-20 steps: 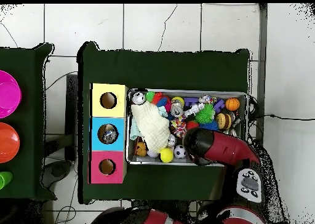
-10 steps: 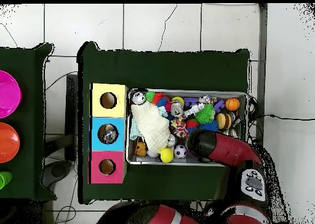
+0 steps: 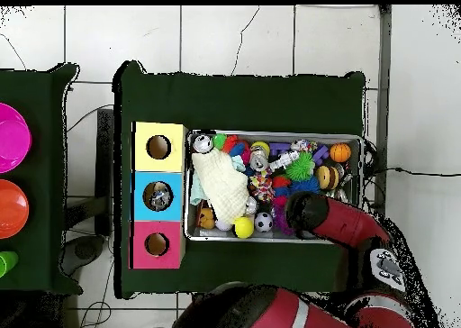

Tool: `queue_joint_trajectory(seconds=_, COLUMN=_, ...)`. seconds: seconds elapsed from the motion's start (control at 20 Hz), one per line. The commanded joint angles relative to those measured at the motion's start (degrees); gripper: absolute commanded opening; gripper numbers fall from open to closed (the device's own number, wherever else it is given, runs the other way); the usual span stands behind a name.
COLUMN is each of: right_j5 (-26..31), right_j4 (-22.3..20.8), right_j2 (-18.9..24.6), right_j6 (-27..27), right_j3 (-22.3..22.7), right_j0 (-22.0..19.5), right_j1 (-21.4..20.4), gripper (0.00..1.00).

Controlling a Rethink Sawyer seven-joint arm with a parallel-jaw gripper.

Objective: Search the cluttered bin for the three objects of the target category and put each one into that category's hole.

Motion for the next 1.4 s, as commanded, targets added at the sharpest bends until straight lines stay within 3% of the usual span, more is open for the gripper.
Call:
queue_joint_trajectory(seconds=0.05, right_j5=3.56, right_j4=2.24, right_j2=9.86, right_j6=6.36, right_j3=-2.13, right_j0=-1.86, right_j1=3.69, gripper=1.00)
queue_joint_trajectory(seconds=0.4, right_j5=4.56, right_j4=2.28, right_j2=11.30, right_j6=6.37, right_j3=0.12, right_j0=-2.61, right_j1=1.55, gripper=1.00)
queue_joint_trajectory(seconds=0.85, right_j5=5.30, right_j4=4.35, right_j2=19.97, right_j6=3.66, right_j3=8.20, right_j0=-7.30, right_j1=-6.29, gripper=1.00)
queue_joint_trajectory(seconds=1.2, right_j5=3.47, right_j4=2.92, right_j2=22.80, right_j6=3.91, right_j3=9.70, right_j0=-8.82, right_j1=-5.87, gripper=1.00)
queue_joint_trajectory(seconds=1.4, right_j5=7.74, right_j4=1.51, right_j2=20.13, right_j6=5.31, right_j3=8.02, right_j0=-6.75, right_j1=-4.85, gripper=1.00)
